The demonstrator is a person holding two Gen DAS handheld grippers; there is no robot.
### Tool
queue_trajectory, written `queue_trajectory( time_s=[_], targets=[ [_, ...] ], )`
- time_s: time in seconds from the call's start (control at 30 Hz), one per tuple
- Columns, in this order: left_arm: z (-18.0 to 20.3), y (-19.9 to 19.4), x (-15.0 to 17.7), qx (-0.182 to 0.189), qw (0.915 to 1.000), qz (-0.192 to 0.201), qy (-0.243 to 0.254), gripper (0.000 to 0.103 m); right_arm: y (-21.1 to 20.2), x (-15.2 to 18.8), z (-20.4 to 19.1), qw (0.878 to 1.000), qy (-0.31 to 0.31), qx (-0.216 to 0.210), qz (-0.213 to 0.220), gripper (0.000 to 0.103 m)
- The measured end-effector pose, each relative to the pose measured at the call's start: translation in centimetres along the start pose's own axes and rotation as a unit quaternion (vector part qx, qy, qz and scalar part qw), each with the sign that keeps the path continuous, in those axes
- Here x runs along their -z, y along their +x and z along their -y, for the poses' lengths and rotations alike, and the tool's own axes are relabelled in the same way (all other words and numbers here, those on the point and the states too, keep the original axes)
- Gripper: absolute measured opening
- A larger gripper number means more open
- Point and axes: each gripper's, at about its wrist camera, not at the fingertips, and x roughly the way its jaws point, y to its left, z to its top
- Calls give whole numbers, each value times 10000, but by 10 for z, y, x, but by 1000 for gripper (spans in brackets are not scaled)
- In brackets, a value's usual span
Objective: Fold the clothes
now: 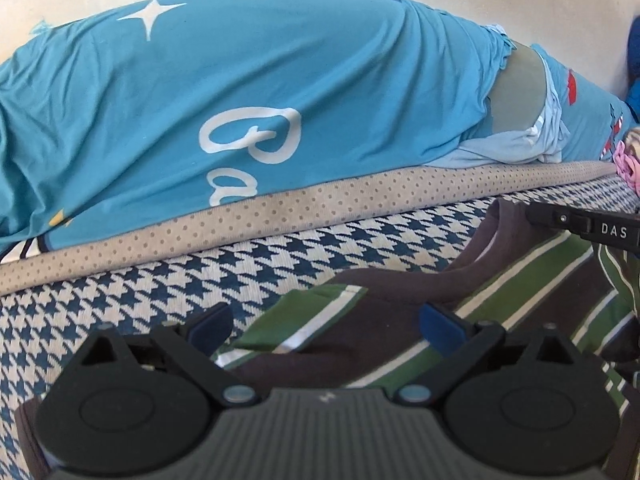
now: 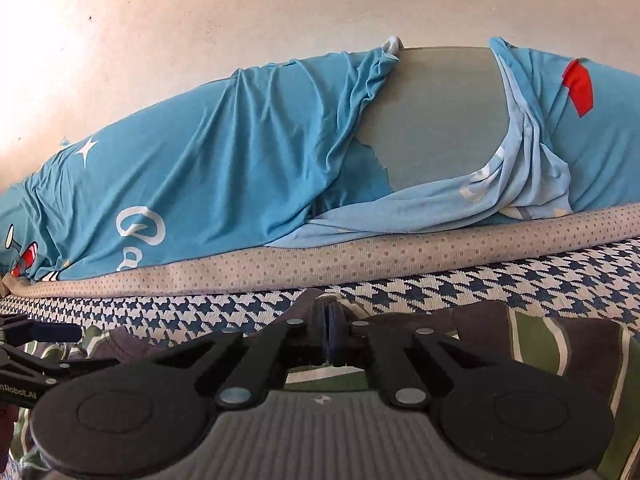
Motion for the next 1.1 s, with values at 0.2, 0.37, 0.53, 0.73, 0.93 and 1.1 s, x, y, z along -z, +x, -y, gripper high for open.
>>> queue_trajectory(
  time_s=[0.2, 0.37, 0.53, 0.73, 0.93, 1.1],
  targets=[
    [7, 8, -4, 437, 9983, -219, 329, 64, 2, -1, 4, 10000, 68, -64, -26, 4],
    [5, 2, -3, 700, 9964, -286, 380, 43, 2, -1, 5, 9999, 94, -93, -43, 4],
    [2, 0, 0, 746, 9965, -273, 250, 43, 2, 0, 5, 9999, 105, -92, -74, 4],
    [10, -2, -2, 510, 9979, -88, 397, 22, 5, 1, 5, 9998, 134, -63, -101, 4],
    [39, -14, -7, -442, 9920, 487, 1074, 17, 0, -4, 7, 9993, 294, -196, 115, 4],
    [61, -23, -21, -1327, 9746, 1101, 1428, 17, -20, -16, 7, 9952, 550, -419, 692, 3]
  ],
)
